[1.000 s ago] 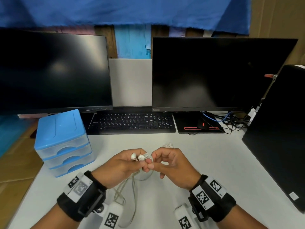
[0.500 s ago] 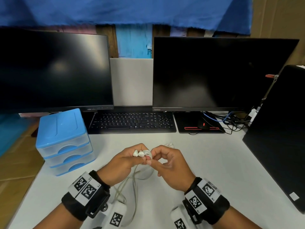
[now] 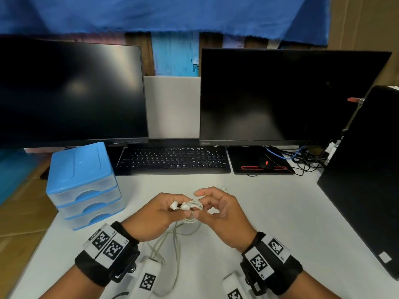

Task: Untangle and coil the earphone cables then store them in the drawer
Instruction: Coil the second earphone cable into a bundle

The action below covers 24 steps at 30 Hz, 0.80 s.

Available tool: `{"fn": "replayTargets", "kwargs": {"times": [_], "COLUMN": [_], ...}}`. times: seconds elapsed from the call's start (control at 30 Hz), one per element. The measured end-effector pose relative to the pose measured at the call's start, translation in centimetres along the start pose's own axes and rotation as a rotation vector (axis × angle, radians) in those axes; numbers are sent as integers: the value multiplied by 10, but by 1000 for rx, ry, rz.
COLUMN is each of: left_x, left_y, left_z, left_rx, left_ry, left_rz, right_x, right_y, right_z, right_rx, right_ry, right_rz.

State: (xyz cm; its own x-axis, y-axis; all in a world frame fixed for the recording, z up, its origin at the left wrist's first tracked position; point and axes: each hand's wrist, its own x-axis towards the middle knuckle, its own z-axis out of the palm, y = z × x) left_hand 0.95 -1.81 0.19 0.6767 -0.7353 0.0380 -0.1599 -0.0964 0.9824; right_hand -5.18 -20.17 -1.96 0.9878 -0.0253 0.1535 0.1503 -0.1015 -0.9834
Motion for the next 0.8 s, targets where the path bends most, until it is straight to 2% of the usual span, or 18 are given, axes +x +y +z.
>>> {"fn": "replayTargets", "kwargs": {"times": [0.2,0.33,0.47,0.63,0.8], "left_x": [-1,2,3,3,7], "left_y": [-2,-1,4,7,-7], "left_z": [4,7,7,10,22], "left_rx": [-8,-64,-202,-365,-602], "left_ry": [54,139,307,358,472], "left_rz": [-37,-59,-119,-161,-256], "right_x": [2,2,0,-1,-2], "right_y": [-1,-3,-3,-5,-3], "right_z": [0,-2,2,6,8], "right_rx": [-164,-48,48,62,34], "right_ry": [74,90,130,172,219], "right_rz": [-45,-8,17,52,97]}}
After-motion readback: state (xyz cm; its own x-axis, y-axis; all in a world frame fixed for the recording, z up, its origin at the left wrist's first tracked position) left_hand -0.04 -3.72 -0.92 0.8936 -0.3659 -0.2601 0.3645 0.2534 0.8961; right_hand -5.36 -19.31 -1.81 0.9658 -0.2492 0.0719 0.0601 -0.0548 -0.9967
